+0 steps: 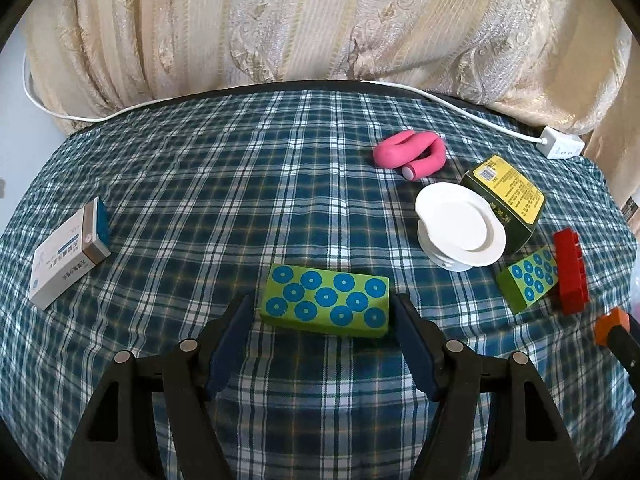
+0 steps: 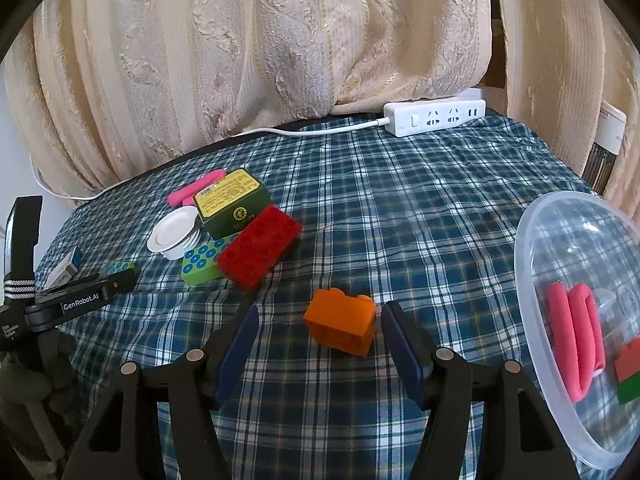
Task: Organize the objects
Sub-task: 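Grasp the orange block with the right gripper while the left gripper grasps the green blue-dotted block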
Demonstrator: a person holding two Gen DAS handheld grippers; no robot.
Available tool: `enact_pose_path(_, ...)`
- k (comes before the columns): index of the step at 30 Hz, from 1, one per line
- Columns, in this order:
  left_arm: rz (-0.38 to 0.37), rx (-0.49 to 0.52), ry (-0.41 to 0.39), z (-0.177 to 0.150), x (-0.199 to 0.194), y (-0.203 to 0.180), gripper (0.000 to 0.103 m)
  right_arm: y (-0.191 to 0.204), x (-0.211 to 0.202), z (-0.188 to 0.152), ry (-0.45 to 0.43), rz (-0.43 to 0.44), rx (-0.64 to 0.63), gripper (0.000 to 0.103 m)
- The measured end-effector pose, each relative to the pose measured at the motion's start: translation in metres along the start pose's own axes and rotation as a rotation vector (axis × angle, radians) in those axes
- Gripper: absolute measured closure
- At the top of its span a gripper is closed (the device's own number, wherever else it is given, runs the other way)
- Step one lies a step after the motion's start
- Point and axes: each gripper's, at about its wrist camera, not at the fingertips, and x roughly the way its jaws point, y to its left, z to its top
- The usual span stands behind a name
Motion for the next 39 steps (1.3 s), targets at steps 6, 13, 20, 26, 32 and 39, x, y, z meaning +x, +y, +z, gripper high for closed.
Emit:
enact_pose_path(6,0.003,0.024,-0.012,-0.001,-0.001,-0.005,0.041,-0.001,0.0,0.0,0.001,0.0,0.004,0.036)
enact_pose_path(13,0.002,0.055,-0.047,-0.008,-0.01,-0.01,0.041,-0.004,0.003,0.0,0.02,0.0,0.014,0.037)
enact_pose_path(20,-0.014,0.081,-0.065,-0.015,-0.021,-0.015,0.041,-0.005,0.012,-0.001,0.07,0.009,0.022,0.054)
enact_pose_path(26,-0.025,0.088,-0.071,-0.017,-0.026,-0.019,0.041,-0.005,0.012,0.0,0.069,-0.006,0.028,0.062)
enact_pose_path(32,-0.035,0.09,-0.078,-0.018,-0.03,-0.022,0.041,-0.007,0.012,-0.001,0.068,-0.003,0.033,0.063)
enact_pose_path(39,-0.048,0.107,-0.089,-0.021,-0.035,-0.028,0.041,-0.008,0.009,-0.001,0.051,0.007,0.037,0.066)
